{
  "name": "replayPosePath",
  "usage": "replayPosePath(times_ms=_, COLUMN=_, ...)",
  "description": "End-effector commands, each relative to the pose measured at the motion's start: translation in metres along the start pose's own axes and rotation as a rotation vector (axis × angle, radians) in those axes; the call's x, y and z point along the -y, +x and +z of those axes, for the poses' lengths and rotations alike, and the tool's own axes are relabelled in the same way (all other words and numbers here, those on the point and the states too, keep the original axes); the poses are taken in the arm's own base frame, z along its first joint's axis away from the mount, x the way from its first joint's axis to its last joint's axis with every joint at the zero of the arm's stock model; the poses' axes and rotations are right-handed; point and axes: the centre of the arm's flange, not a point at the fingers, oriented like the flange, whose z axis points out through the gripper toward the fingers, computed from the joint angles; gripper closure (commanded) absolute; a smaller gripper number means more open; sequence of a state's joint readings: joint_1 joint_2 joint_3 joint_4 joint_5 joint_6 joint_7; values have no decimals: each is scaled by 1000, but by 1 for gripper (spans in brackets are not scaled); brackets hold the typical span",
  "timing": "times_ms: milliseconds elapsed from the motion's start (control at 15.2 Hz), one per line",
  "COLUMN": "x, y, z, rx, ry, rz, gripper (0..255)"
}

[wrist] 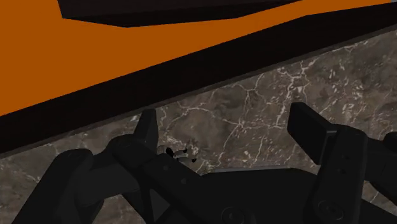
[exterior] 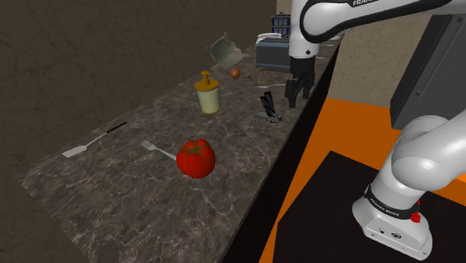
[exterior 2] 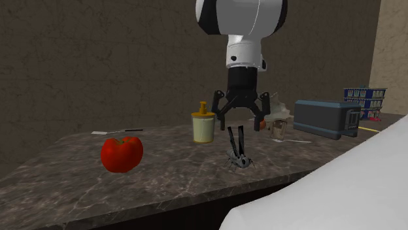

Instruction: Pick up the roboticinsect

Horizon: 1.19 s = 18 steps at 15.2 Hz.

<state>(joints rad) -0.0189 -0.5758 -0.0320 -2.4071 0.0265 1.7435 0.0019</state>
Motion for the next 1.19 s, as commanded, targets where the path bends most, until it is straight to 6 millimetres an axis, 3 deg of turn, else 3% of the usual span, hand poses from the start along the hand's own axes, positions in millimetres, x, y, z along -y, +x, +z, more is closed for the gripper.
replayPosePath(times_ms=0, x=-5, y=22, z=8, rx=-4, ry=-15, rz=-34, gripper=0)
replayPosePath(times_ms=660, x=-37, y=132, z=45, rx=-20, ry=-80, rz=-185, gripper=0)
replayPosePath(times_ms=1122, x=-38, y=135, z=82, rx=-20, ry=-80, rz=-185, gripper=0)
